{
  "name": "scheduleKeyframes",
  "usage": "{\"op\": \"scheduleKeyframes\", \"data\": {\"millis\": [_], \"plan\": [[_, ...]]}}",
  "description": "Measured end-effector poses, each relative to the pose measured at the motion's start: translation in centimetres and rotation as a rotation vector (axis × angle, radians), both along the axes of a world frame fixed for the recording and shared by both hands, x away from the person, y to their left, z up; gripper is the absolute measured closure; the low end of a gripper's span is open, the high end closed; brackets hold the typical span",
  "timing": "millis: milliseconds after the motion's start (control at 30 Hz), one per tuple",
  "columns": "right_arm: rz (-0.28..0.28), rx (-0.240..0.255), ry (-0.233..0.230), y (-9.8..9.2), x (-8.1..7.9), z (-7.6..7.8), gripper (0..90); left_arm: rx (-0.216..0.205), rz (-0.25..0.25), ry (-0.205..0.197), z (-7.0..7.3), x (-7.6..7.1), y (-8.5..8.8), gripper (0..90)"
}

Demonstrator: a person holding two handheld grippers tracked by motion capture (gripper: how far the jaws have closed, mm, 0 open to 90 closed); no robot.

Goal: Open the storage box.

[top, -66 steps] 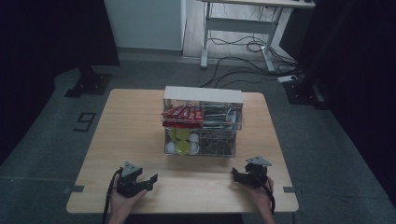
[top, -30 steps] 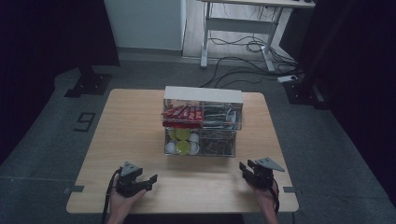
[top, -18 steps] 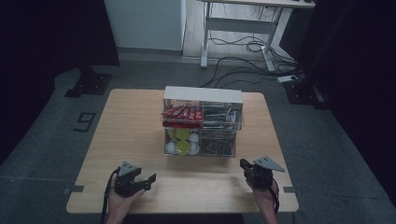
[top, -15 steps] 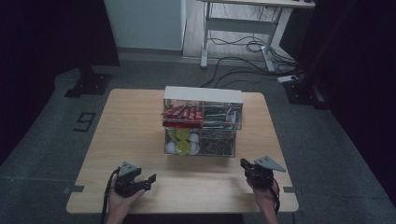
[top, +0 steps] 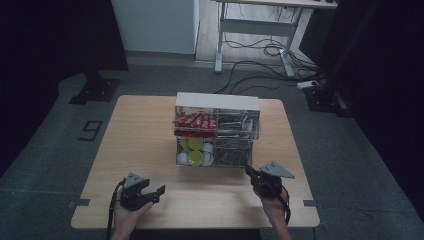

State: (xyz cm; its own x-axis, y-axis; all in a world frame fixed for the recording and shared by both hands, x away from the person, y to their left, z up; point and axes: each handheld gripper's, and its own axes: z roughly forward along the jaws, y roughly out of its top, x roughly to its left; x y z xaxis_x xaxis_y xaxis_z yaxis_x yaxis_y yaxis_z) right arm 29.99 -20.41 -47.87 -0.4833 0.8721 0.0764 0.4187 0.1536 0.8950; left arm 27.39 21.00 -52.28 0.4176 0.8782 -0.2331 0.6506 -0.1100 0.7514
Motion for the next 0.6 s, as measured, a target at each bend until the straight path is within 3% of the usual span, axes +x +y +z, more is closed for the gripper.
{"op": "scheduleKeyframes", "data": {"millis": [600], "plan": [[0.071,0.031,0.014,2.6,1.8,0.4,88.8,0.005,-0.005,0.009,-0.2,0.0,-0.1,28.0]]}}
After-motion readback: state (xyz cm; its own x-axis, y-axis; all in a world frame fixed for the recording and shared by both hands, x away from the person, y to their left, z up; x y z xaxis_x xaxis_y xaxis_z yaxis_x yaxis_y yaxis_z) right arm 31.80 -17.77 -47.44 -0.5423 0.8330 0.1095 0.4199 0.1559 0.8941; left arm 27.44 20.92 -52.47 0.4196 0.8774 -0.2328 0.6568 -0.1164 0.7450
